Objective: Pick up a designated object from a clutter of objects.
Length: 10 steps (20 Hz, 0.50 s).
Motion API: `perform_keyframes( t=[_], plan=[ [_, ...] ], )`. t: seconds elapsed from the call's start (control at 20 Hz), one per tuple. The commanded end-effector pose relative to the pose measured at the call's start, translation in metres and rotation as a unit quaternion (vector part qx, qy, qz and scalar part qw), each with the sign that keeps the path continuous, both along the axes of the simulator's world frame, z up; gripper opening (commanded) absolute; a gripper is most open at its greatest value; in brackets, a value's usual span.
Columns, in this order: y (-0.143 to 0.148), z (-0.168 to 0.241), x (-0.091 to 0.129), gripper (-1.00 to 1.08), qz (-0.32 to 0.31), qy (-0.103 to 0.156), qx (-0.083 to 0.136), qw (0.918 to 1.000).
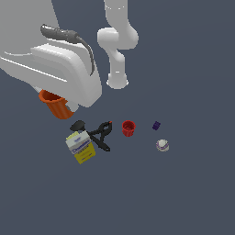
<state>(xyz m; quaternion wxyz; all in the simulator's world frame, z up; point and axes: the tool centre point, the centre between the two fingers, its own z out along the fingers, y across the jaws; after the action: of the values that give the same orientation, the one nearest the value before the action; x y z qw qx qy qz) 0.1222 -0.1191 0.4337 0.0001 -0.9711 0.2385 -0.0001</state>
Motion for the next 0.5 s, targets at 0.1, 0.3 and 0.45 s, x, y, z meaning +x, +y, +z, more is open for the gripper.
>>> perform_keyframes(
  t=[0.1,0.3,0.45],
  plan=[
    [-0.003,0.011,0.003,-1.00,0.000,0.000,0.000,1.0000],
    [-0.005,0.016,0.005,-1.00,0.000,0.000,0.000,1.0000],
    [-0.006,0.018,0.005,-1.00,0.000,0.000,0.000,1.0000]
  ],
)
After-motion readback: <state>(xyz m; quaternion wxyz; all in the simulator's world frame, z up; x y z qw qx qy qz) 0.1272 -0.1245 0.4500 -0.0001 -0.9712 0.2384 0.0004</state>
